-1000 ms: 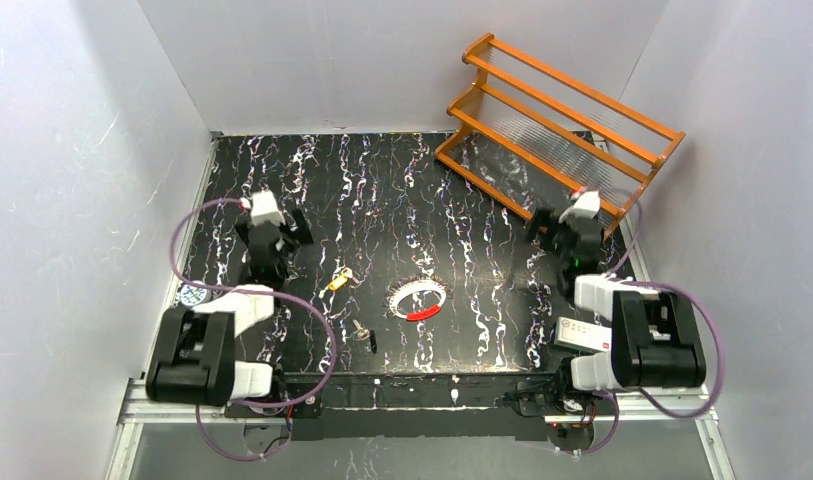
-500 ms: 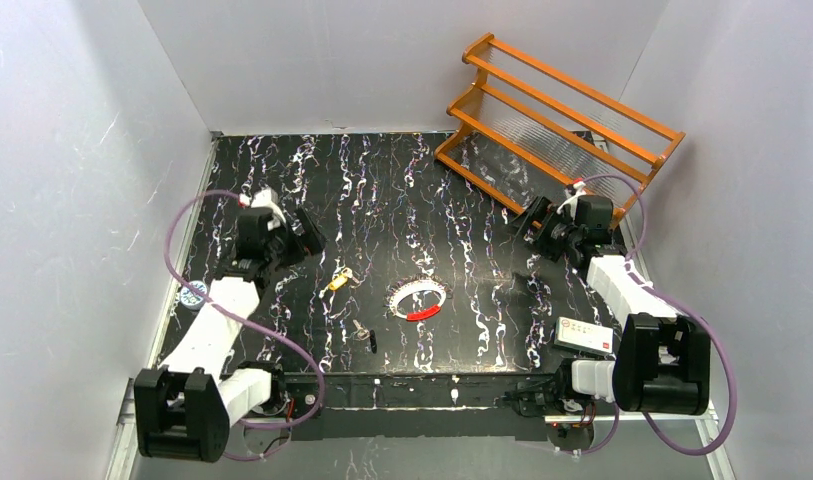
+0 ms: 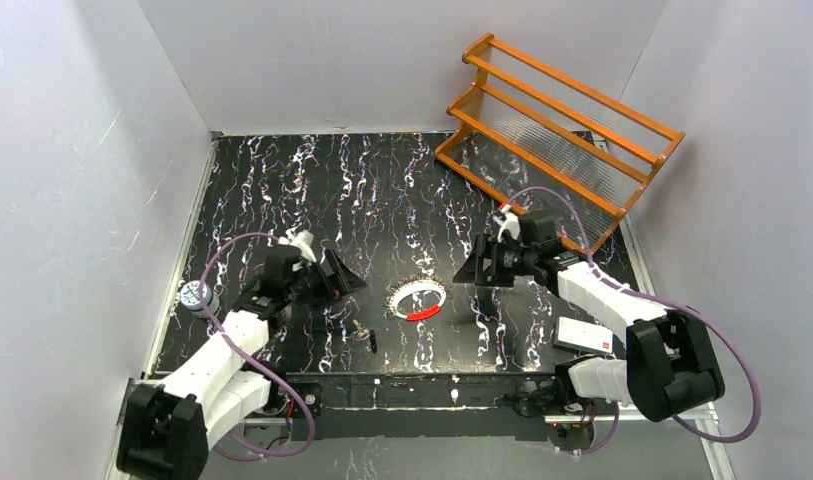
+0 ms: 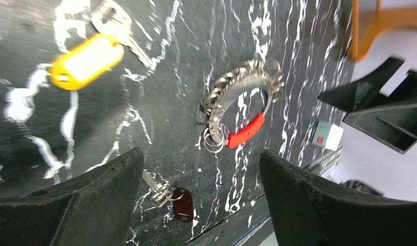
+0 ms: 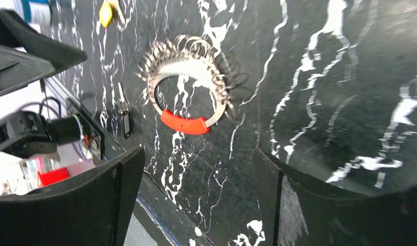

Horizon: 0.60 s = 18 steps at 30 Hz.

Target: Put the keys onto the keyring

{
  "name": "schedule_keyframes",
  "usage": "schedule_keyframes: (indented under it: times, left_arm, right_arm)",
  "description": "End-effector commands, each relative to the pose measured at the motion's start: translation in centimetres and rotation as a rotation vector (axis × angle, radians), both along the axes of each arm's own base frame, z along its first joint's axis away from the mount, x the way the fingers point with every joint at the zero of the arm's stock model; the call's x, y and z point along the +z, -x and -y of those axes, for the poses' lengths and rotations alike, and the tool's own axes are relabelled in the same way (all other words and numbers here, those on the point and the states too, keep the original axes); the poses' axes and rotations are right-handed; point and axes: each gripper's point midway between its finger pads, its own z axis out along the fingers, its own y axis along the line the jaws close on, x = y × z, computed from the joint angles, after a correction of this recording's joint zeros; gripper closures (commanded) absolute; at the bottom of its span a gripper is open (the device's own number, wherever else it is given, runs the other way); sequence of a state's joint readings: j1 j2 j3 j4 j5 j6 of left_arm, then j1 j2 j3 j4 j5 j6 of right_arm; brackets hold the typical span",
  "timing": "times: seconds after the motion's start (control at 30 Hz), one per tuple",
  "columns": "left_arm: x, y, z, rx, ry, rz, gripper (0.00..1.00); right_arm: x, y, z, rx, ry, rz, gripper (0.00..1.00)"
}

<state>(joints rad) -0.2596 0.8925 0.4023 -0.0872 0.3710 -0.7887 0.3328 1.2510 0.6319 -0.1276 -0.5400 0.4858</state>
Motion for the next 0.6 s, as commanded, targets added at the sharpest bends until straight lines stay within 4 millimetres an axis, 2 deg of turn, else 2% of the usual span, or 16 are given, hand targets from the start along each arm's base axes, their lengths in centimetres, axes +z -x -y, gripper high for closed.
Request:
schedule_keyframes:
  times: [0.0, 0.13, 0.27, 0.37, 0.4, 0.57]
  left_arm:
    - [-0.2, 0.0, 3.4, -0.112, -0.058, 0.023, 0.20]
    - [-2.4, 0.0, 5.4, -0.177, -0.192, 0.016, 0.24]
    - [-4.7, 0.5, 6.6, -0.223, -0.292, -0.014, 0.27]
    - [-5.7, 1.0, 6.9, -0.237, -0.340, -0.020, 0.29]
    - [-5.9, 0.6, 6.7, -0.218, -0.357, -0.006, 0.30]
    - [-6.9, 1.1, 7.2, -0.214, -0.335, -0.011, 0.33]
  right_arm:
    - [-2.4, 1.6, -1.1, 0.062, 0.086, -0.017, 0.19]
    - [-4.4, 2.0, -2.0, 0.110, 0.132, -0.041, 0.25]
    - [-6.0, 2.1, -3.7, 0.169, 0.147, -0.069, 0.38]
    - [-6.9, 1.6, -4.9, 0.196, 0.156, -0.084, 0.44]
    - [-7.1, 1.5, -5.3, 0.201, 0.156, -0.086, 0.47]
    - [-8.0, 0.4, -6.5, 0.216, 0.162, -0.086, 0.63]
